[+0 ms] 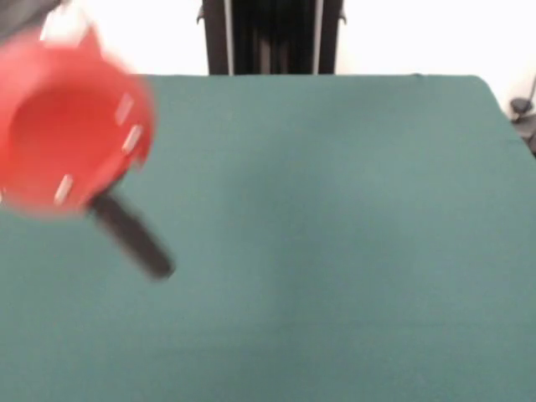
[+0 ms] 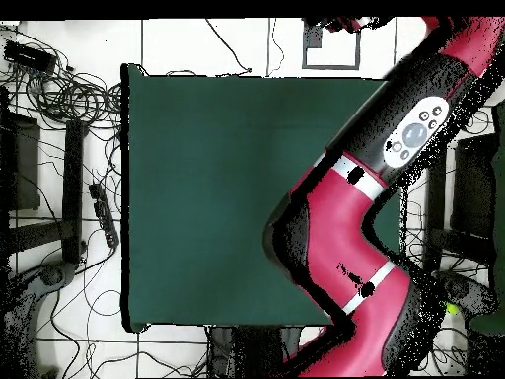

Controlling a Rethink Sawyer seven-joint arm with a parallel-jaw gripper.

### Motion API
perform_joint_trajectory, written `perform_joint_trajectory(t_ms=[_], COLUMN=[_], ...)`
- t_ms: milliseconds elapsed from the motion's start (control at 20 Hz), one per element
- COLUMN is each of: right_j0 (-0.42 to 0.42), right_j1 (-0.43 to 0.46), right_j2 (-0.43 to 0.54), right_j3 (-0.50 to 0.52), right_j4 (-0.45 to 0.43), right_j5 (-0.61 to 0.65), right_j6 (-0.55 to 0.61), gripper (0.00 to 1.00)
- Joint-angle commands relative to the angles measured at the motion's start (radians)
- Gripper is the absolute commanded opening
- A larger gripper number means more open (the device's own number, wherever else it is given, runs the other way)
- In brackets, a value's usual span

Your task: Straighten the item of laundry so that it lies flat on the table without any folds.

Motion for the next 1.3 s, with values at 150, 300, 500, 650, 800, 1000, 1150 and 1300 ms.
perform_joint_trajectory(t_ms=[150, 300, 500, 650, 800, 1000, 1150, 1300], right_j0=[0.050, -0.019, -0.106, -0.149, -0.158, -0.182, -0.217, -0.315], right_j1=[-0.033, 0.047, 0.142, 0.174, 0.160, 0.139, 0.081, 0.107], right_j2=[-0.311, -0.406, -0.477, -0.538, -0.644, -0.842, -1.015, -1.039], right_j3=[0.110, 0.301, 0.509, 0.598, 0.589, 0.626, 0.760, 0.982], right_j4=[0.297, 0.510, 0.720, 0.811, 0.885, 0.984, 1.002, 1.090], right_j5=[0.187, 0.136, 0.056, 0.015, 0.141, 0.315, 0.334, 0.123], right_j6=[0.322, 0.502, 0.706, 0.734, 0.481, 0.053, -0.209, 0.029], gripper=[0.00, 0.00, 0.00, 0.00, 0.00, 0.00, 0.00, 0.00])
